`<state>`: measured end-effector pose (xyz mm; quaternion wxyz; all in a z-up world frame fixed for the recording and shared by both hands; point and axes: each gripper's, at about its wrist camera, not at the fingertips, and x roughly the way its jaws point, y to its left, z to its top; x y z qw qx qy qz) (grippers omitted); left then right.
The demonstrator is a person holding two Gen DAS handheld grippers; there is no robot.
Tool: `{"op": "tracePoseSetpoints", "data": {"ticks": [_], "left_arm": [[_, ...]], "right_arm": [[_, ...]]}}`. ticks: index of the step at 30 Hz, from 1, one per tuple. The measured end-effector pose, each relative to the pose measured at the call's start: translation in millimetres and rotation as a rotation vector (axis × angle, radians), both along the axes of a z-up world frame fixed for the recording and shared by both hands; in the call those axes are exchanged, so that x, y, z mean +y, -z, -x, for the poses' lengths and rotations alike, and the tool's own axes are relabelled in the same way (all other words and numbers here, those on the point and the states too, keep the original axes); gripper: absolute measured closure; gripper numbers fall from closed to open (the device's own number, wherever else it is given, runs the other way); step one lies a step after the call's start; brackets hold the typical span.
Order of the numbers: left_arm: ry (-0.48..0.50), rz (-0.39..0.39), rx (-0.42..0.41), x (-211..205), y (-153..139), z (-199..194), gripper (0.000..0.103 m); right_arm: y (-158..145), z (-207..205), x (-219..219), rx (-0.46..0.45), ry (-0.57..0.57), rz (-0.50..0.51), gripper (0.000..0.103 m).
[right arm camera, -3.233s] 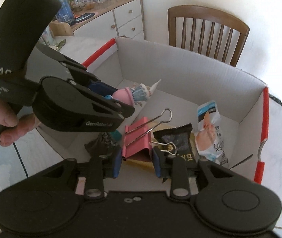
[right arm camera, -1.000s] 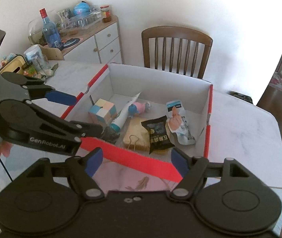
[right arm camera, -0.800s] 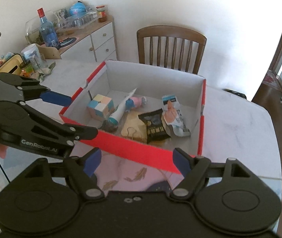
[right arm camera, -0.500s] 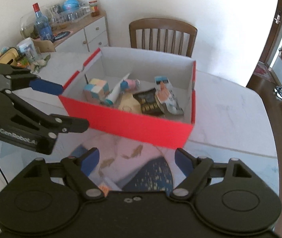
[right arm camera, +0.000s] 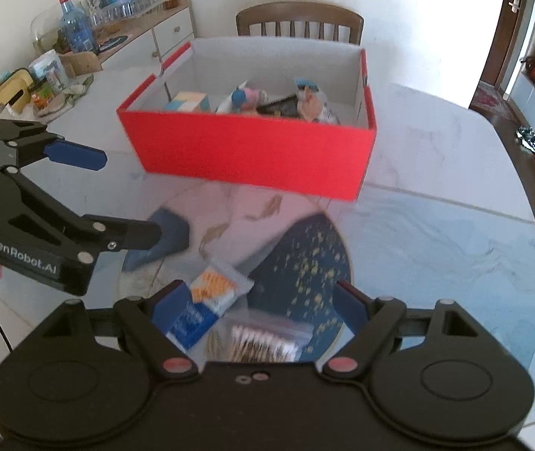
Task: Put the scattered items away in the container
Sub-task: 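Withdraw both grippers from the box back over the cracker packet and swab bag, then close the left gripper on the blue cracker packet while the right gripper grasps the cotton swab bag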
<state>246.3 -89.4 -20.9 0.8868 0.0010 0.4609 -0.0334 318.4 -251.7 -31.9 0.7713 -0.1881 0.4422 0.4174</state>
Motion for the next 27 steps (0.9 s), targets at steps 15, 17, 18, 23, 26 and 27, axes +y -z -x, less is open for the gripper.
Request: {"op": "tracePoseSetpoints", "data": {"ticks": [15,17,18,23,26,27], "left_arm": [[0.051,0.029,0.058,-14.8,47.9,4.2,0.000],[0.060,0.031,0.066,-18.3,53.0,3.1,0.000],[0.064,0.029,0.067,-19.9,55.4,2.6,0.000],[0.084,0.011,0.073,-27.1,66.0,-3.0,0.000],[0.096,-0.017,0.075,-31.9,73.9,-6.2,0.000],[0.098,-0.029,0.073,-33.0,75.8,-6.3,0.000]], "right_arm": [[44.9,17.9,-12.0,0.034,0.008,0.054,0.000],[50.0,18.3,-13.0,0.040,0.010,0.060,0.000],[52.3,18.5,-13.2,0.042,0.008,0.062,0.000],[61.6,21.7,-12.9,0.028,-0.010,0.087,0.000],[64.2,23.9,-13.5,0.005,-0.017,0.098,0.000],[64.8,24.2,-13.8,0.001,-0.019,0.101,0.000]]}}
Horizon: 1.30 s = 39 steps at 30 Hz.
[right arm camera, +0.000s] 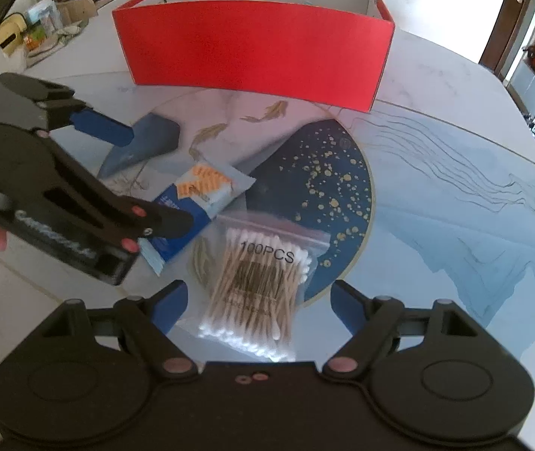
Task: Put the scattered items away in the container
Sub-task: 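Close the left gripper on the blue cracker packet while the right gripper grasps the cotton swab bag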
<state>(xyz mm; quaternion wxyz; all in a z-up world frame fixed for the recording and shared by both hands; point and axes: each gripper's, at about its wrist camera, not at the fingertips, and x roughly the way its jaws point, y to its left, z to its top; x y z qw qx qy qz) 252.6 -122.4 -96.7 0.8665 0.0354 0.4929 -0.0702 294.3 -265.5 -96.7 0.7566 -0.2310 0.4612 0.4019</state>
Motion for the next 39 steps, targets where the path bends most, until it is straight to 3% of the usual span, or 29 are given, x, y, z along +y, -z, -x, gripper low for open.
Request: {"op": "tracePoseSetpoints", "data": {"ticks": [5,13,19,24,29,34,39], "left_arm": [[-0.002,-0.055,-0.011,0.8,7.9,0.4,0.000],[-0.051,-0.066,-0.009,24.7,10.8,1.3,0.000],[0.086,0.025,-0.032,22.3,2.7,2.0,0.000],[0.196,0.030,-0.034,13.8,3.7,-3.8,0.000],[0.214,0.044,-0.021,13.5,9.0,-10.8,0.001],[0.222,0.052,-0.023,15.5,13.4,-15.2,0.009],[0.237,0.045,-0.042,14.4,11.7,-15.6,0.024]], "right_arm": [[3.9,-1.9,-1.1,-0.007,0.000,0.015,0.000],[8.3,-9.6,-5.3,-0.003,0.018,0.021,0.000],[2.2,-10.8,-5.4,-0.008,-0.016,-0.006,0.000],[0.6,-11.8,0.3,0.002,-0.051,-0.017,0.000],[2.6,-17.0,0.2,0.022,-0.047,-0.037,0.000],[6.2,-21.1,-0.8,0.037,-0.047,-0.036,0.000],[6.7,-25.6,-1.6,0.040,-0.038,-0.044,0.000]]}}
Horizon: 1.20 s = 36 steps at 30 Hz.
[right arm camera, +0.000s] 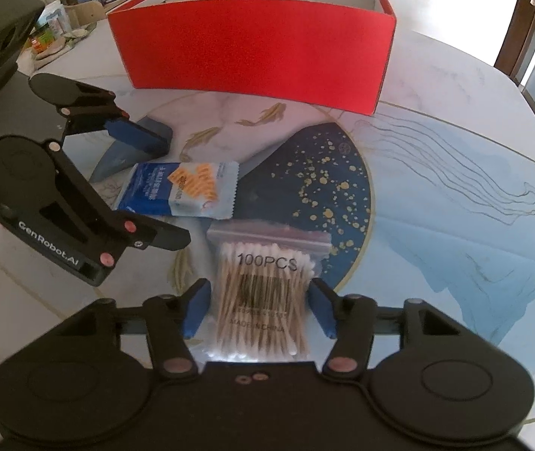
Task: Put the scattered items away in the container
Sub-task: 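Close the left gripper on the blue cracker packet while the right gripper grasps the cotton swab bag, then lift the cracker packet and swab bag and carry both over the red box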
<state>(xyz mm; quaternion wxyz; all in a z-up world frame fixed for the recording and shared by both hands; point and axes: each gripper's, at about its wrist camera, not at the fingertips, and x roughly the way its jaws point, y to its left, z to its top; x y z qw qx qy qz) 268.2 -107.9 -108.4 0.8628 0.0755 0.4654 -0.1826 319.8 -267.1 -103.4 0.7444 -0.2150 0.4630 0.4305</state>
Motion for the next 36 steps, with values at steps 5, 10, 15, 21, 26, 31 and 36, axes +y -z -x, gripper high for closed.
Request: {"op": "tracePoseSetpoints", "data": {"ticks": [5,10,15,21,26,31,36], "left_arm": [[0.044,-0.022,-0.018,-7.6,-1.9,5.9,0.036],[0.048,-0.040,-0.025,-10.9,-3.8,9.1,0.051],[0.028,-0.048,-0.019,-12.6,-5.7,11.4,0.065],[-0.010,-0.049,-0.013,-14.1,-9.2,16.1,0.068],[-0.028,-0.035,-0.008,-12.1,-15.0,18.5,0.068],[-0.062,-0.022,-0.002,-10.5,-33.1,20.5,0.068],[-0.092,-0.035,0.007,-6.3,-54.7,24.4,0.068]], "right_arm": [[0.3,1.5,0.7,-0.016,-0.014,0.019,0.000],[0.1,0.3,-0.1,-0.022,-0.012,0.029,0.000],[0.6,2.0,-0.6,-0.026,-0.013,0.032,0.000],[-1.8,5.5,0.7,-0.040,-0.004,0.041,0.000],[-9.5,7.1,0.7,-0.049,-0.003,0.042,0.000],[-23.6,9.7,3.0,-0.064,-0.015,0.042,0.000],[-40.8,11.3,8.7,-0.074,-0.031,0.046,0.000]]}}
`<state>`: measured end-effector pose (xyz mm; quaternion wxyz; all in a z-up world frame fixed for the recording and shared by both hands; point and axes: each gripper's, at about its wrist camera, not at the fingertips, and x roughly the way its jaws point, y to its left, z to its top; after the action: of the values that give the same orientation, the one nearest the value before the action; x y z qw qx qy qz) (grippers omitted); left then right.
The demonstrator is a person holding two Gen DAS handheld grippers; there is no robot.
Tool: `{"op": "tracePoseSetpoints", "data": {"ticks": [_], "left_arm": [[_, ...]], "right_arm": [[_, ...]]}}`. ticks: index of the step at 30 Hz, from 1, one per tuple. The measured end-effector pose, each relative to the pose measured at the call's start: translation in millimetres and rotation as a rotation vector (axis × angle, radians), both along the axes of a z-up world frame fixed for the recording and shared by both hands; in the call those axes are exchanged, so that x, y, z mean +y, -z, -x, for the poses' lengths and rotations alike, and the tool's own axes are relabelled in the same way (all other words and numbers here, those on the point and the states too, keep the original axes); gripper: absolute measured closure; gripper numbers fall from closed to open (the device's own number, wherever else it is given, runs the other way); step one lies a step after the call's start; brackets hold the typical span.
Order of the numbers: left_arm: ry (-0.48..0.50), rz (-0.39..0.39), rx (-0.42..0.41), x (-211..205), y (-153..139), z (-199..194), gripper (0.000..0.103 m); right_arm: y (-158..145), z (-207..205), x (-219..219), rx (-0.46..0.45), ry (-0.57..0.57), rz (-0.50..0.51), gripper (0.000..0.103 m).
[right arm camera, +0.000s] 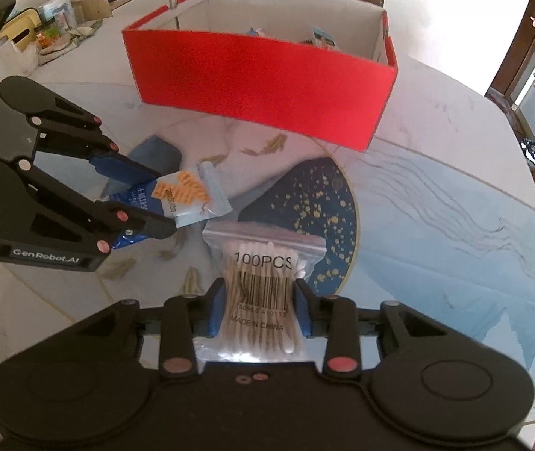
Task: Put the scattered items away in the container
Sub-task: 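Lift the cracker packet and swab bag and carry both over the red box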
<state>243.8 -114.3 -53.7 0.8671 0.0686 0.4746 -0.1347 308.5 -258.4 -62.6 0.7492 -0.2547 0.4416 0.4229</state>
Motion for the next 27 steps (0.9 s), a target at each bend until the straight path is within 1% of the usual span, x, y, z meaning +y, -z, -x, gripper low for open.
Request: {"op": "tracePoseSetpoints", "data": {"ticks": [10,15,20,27], "left_arm": [[-0.064,-0.020,-0.007,24.1,-42.7,12.5,0.068],[-0.115,-0.026,-0.012,37.7,-61.9,17.8,0.068],[-0.138,-0.037,-0.012,47.7,-76.5,21.6,0.068],[-0.170,-0.027,-0.015,60.3,-91.3,15.0,0.068]], "right_arm": [[-33.6,2.7,18.8,-0.019,-0.029,0.014,0.000],[-53.9,-0.4,28.2,0.000,-0.037,-0.014,0.000],[-72.6,-2.9,38.3,-0.008,-0.062,-0.034,0.000],[-90.8,-12.3,52.4,-0.017,-0.086,-0.057,0.000]]}}
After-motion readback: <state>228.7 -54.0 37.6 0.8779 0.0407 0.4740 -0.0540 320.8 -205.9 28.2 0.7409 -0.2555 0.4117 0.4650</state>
